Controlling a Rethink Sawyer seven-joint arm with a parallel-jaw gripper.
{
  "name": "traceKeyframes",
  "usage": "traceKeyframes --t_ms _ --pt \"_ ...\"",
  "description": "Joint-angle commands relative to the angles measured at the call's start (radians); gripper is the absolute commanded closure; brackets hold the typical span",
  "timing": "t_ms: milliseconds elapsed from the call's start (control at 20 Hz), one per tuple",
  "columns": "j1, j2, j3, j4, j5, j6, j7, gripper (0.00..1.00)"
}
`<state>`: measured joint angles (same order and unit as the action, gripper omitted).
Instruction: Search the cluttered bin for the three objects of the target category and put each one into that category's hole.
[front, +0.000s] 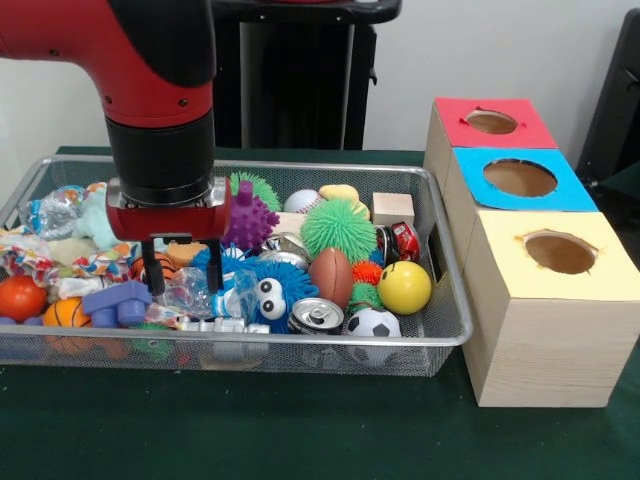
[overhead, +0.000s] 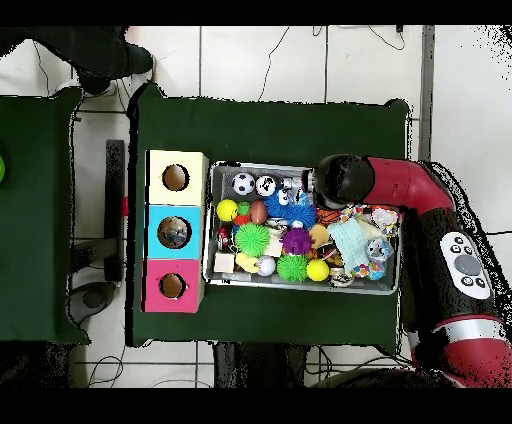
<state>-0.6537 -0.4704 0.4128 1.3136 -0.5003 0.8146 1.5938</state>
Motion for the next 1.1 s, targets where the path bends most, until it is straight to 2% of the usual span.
traceKeyframes --t_ms 50,900,1100 --pt "-0.016 0.034 0.061 0.069 0.010 -0.060 -0.065 0.00" --pt "-0.023 0.035 0.055 0.088 -0.001 -0.075 -0.072 0.00" --pt "-0.027 0.034 0.053 0.091 -0.015 -0.108 -0.068 0.00"
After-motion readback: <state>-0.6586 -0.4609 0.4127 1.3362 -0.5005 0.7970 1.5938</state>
